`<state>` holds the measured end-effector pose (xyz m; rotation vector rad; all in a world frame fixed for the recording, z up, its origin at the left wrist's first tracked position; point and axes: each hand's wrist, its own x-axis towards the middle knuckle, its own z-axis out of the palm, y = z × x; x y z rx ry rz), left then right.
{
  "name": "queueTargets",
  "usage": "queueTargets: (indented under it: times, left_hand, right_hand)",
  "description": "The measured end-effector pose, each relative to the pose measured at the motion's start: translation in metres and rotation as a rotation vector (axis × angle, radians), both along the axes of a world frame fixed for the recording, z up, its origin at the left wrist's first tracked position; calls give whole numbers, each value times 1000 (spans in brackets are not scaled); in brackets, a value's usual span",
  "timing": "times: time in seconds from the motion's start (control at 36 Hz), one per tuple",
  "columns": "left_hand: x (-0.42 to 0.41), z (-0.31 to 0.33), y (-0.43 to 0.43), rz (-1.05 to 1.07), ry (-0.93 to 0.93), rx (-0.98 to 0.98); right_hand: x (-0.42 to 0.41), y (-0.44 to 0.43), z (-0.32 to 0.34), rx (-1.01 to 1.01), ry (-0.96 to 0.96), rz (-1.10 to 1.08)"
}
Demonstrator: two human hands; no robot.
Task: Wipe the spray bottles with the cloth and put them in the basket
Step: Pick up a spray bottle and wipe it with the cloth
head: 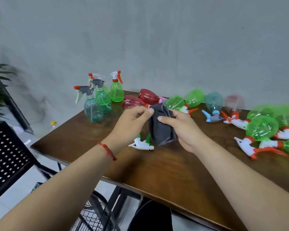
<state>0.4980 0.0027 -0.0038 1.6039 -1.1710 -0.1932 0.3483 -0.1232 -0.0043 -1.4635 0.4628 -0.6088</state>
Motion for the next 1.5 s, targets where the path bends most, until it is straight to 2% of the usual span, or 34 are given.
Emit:
queueTargets:
  times: [0.08, 0.14, 0.19, 0.31, 0.39, 0.47, 0.56, 0.61, 0.67, 0.72, 0.83, 0.92, 0.97, 1.17, 1.22, 1.36, 1.5]
  left_hand:
    - [17, -7, 4, 66, -85, 98]
    - [33, -12, 8, 68, -219, 165]
    - [49, -16, 13, 41, -440, 262]
    - [77, -16, 16, 25, -1007, 455]
    - [87, -20, 9, -116, -1382, 514]
    - [87, -18, -3, -273, -1624, 522]
    - [91, -17, -14, -331, -1731, 502]
    - [92, -18, -21, -339, -1683, 447]
    - [91, -15, -29, -287, -1509, 378]
    - [81, -6, -38, -226, -1195, 343]
    - [49, 3, -52, -110, -422, 231]
    - [22, -4, -59, -136, -65, 184]
    - [10, -12, -63, -140, 62, 142]
    - [-2, -42, -60, -47, 107, 114]
    - [-7, -50, -51, -10, 30, 80]
    - [-9, -67, -45, 0, -363, -57]
    - [-12, -66, -56, -15, -399, 108]
  right_hand:
    - [-1, -4, -2, 26, 2, -71]
    - [-4, -7, -5, -7, 19, -93]
    - [-10, -10, -9, -52, 31, -112]
    - [-31, -16, -22, -135, 46, -112]
    - [-45, -19, -33, -120, 50, -95]
    - [-52, -22, -45, -93, 41, -107]
    - [-57, -23, -55, -18, 7, -146]
    - [-61, -25, -54, 32, -23, -167]
    - [-67, -29, -50, 51, -60, -189]
    - [-73, -36, -45, 70, -112, -222]
    - [-80, -50, -43, 134, -178, -300]
    - [-82, -55, -43, 167, -186, -327]
    - [-83, -57, -44, 168, -171, -330]
    - [-82, -56, -47, 147, -163, -325]
    - [-83, -55, -47, 133, -151, -318]
    - [-82, -52, -47, 90, -113, -316]
    - [-80, -47, -46, 60, -97, -315]
